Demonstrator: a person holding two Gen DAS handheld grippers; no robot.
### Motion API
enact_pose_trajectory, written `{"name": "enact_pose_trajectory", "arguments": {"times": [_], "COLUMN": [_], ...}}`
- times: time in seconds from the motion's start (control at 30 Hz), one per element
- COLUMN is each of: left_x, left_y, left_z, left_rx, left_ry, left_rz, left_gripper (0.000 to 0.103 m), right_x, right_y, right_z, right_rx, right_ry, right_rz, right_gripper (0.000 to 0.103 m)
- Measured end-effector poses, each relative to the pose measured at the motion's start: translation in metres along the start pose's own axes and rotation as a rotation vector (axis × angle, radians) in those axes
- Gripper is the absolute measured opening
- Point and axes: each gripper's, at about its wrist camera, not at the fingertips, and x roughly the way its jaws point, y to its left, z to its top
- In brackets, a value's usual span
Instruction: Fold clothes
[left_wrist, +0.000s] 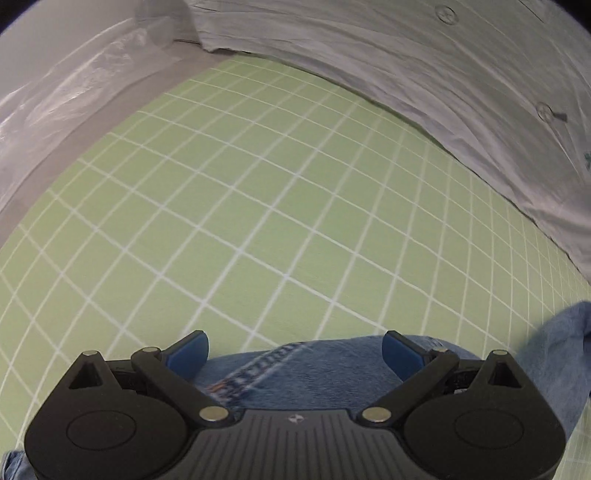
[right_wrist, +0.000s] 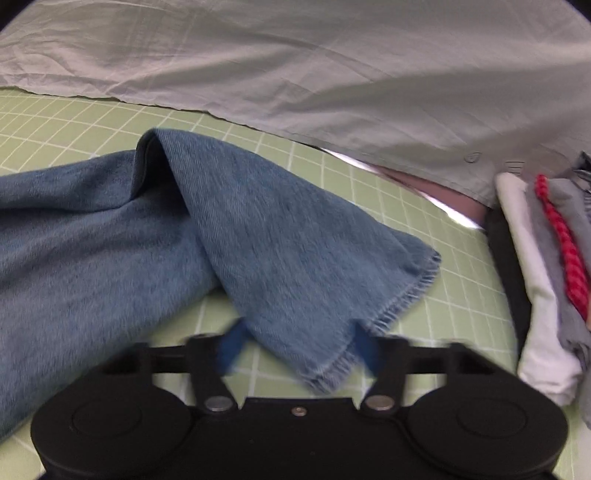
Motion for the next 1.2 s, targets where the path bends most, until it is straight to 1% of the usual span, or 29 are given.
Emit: {"name": "enact_pose_trajectory", "arguments": {"times": [0.03, 0.07, 0.13, 0.2, 0.27, 0.33, 0.43, 0.5, 0.57, 0.63, 0.73, 0.83, 0.87, 0.9, 0.93, 0.97, 1.0, 1.03, 1.1, 1.2], "left_x": [0.002, 0.003, 0.003, 0.002, 0.001, 0.000, 0.005, 0.010, 0.011, 0.012, 0.012, 0.017, 0.016, 0.014, 0.009, 0.005, 0.001, -0.004, -0.019, -0.056], "left_y": [-0.003, -0.005, -0.006, -0.004, -0.003, -0.004, -0.009, -0.012, -0.016, -0.018, -0.019, -0.021, -0.024, -0.027, -0.028, -0.030, -0.032, -0.035, -0.036, -0.023], "left_z": [-0.001, -0.002, -0.003, -0.005, -0.007, -0.009, -0.009, -0.010, -0.011, -0.012, -0.014, -0.018, -0.019, -0.019, -0.019, -0.018, -0.016, -0.014, -0.008, 0.013], "left_rx": [0.011, 0.019, 0.026, 0.024, 0.033, 0.047, 0.064, 0.074, 0.085, 0.080, 0.058, 0.071, 0.082, 0.093, 0.092, 0.089, 0.087, 0.120, 0.118, 0.042], "left_ry": [0.009, 0.010, 0.009, 0.014, 0.015, 0.013, 0.030, 0.047, 0.043, 0.038, 0.035, 0.037, 0.025, 0.011, -0.002, -0.003, -0.002, -0.015, -0.067, -0.177], "left_rz": [0.018, 0.027, 0.034, 0.025, 0.022, 0.026, 0.031, 0.038, 0.047, 0.049, 0.048, 0.046, 0.049, 0.052, 0.031, 0.018, 0.008, 0.014, 0.018, 0.045], "left_gripper": [0.100, 0.100, 0.100, 0.100, 0.100, 0.100, 0.102, 0.103, 0.103, 0.103, 0.103, 0.102, 0.098, 0.083, 0.070, 0.030, 0.014, 0.013, 0.012, 0.011], "right_x": [-0.004, -0.008, -0.016, -0.038, -0.057, -0.069, -0.075, -0.083, -0.091, -0.094, -0.092, -0.089, -0.088, -0.087, -0.086, -0.086, -0.086, -0.087, -0.091, -0.102], "right_y": [-0.005, -0.009, -0.019, -0.048, -0.085, -0.120, -0.160, -0.174, -0.177, -0.172, -0.168, -0.167, -0.167, -0.167, -0.167, -0.167, -0.168, -0.168, -0.170, -0.173], "right_z": [-0.001, -0.002, -0.005, -0.018, -0.040, -0.073, -0.129, -0.158, -0.175, -0.181, -0.176, -0.170, -0.168, -0.167, -0.165, -0.164, -0.164, -0.163, -0.161, -0.153], "right_rx": [0.012, 0.024, 0.051, 0.133, 0.254, 0.347, 0.465, 0.558, 0.626, 0.627, 0.606, 0.590, 0.590, 0.589, 0.590, 0.596, 0.602, 0.610, 0.630, 0.654], "right_ry": [-0.015, -0.030, -0.060, -0.092, -0.090, -0.030, 0.112, 0.152, 0.159, 0.156, 0.144, 0.131, 0.127, 0.124, 0.120, 0.115, 0.110, 0.099, 0.064, -0.009], "right_rz": [-0.021, -0.042, -0.087, -0.191, -0.300, -0.423, -0.524, -0.510, -0.488, -0.484, -0.478, -0.470, -0.469, -0.468, -0.467, -0.466, -0.465, -0.468, -0.482, -0.513], "right_gripper": [0.001, 0.003, 0.002, 0.002, 0.002, 0.002, 0.002, 0.002, 0.002, 0.002, 0.002, 0.002, 0.002, 0.002, 0.002, 0.002, 0.002, 0.002, 0.001, 0.001]}}
